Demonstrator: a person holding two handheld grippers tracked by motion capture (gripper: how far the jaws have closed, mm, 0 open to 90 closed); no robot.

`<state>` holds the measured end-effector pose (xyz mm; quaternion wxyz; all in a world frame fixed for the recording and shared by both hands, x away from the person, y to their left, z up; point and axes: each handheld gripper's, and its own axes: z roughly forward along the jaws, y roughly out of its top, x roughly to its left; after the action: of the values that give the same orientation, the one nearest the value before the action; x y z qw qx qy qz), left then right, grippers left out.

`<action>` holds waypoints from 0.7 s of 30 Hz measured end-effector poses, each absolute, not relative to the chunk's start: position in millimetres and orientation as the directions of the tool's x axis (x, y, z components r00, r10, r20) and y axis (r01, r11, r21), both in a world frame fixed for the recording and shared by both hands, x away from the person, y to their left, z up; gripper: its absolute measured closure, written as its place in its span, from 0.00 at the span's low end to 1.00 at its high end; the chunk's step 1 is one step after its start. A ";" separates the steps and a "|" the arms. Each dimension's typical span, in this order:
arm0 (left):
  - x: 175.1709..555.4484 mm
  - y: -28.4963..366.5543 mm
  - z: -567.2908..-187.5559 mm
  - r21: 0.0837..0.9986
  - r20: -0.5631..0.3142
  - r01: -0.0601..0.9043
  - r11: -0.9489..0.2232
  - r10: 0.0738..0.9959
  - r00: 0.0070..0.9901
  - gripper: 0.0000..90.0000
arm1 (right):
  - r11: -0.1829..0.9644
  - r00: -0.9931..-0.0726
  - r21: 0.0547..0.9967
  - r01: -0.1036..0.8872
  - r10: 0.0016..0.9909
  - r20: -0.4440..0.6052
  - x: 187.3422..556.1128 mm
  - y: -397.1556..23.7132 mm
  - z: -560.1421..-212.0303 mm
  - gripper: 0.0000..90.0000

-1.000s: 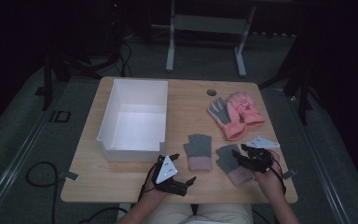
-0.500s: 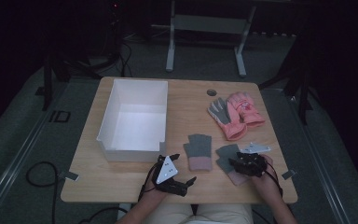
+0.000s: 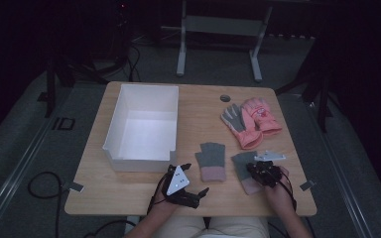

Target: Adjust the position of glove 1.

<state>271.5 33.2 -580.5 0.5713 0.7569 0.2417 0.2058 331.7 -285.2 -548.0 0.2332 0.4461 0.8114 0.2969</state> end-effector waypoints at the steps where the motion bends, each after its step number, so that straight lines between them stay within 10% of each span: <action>1: 271.4 33.2 -580.5 0.965 0.035 0.130 -0.229 0.601 0.798 0.01 | 0.404 -0.471 0.700 0.589 0.875 -0.109 329.8 -286.0 -544.1 0.94; 21: 271.0 32.8 -580.6 0.964 0.040 0.127 -0.233 0.603 0.797 0.01 | 0.214 -0.262 0.728 0.652 0.964 -0.049 328.5 -303.3 -529.0 0.94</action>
<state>271.0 32.8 -580.6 0.5705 0.7570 0.2411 0.2084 328.5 -303.3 -529.0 0.2589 0.5497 0.7347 0.3016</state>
